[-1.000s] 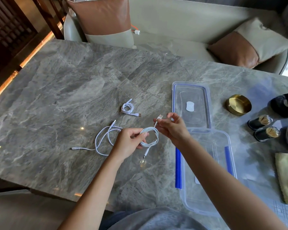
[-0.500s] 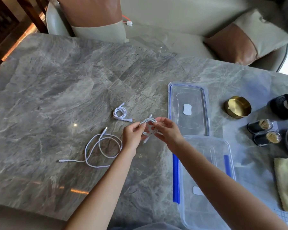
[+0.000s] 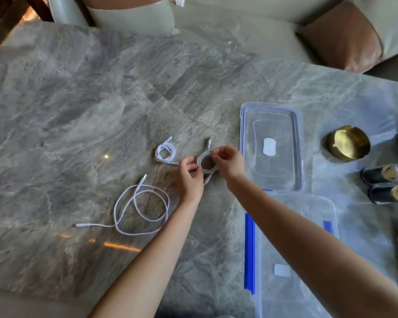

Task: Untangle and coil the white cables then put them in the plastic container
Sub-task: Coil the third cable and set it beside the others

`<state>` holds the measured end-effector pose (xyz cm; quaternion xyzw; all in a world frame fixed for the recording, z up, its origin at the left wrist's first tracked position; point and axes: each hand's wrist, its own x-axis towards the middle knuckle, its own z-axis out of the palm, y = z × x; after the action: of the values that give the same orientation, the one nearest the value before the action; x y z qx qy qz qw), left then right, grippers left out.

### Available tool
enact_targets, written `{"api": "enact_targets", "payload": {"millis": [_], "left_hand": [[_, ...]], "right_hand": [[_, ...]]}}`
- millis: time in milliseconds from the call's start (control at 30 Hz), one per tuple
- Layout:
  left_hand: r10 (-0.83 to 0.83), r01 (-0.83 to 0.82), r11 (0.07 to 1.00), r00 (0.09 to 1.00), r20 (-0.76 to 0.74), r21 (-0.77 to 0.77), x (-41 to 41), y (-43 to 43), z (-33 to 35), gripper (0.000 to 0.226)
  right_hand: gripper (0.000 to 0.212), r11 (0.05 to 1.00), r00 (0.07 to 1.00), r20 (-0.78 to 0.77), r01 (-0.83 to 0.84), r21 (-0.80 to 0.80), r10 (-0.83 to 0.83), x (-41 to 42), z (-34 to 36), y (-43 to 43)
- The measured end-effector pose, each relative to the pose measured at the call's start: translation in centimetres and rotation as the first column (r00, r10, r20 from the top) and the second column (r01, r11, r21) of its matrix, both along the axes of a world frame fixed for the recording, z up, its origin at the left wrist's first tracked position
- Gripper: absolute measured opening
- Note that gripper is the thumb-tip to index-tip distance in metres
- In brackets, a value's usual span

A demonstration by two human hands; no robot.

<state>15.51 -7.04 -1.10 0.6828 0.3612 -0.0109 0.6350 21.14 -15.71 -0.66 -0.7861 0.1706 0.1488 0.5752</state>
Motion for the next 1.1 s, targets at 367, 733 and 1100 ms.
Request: {"api": "enact_targets", "payload": {"millis": [367, 733, 1100], "left_hand": [[-0.250, 0.254, 0.956, 0.967, -0.042, 0.150, -0.6, -0.6, 0.7, 0.038], [-0.207, 0.187, 0.950, 0.977, 0.059, 0.251, -6.0, 3.3, 2.7, 0.025], [-0.198, 0.251, 0.644, 0.967, -0.160, 0.723, -16.1, 18.3, 2.1, 0.025]], "right_hand": [[0.017, 0.957, 0.987, -0.003, -0.157, -0.242, 0.162, 0.8, -1.1, 0.1], [0.009, 0.868, 0.820, 0.352, -0.313, -0.386, 0.452, -2.5, 3.3, 1.6], [0.024, 0.184, 0.220, -0.021, -0.861, -0.474, 0.975, -9.0, 4.2, 11.6]]}}
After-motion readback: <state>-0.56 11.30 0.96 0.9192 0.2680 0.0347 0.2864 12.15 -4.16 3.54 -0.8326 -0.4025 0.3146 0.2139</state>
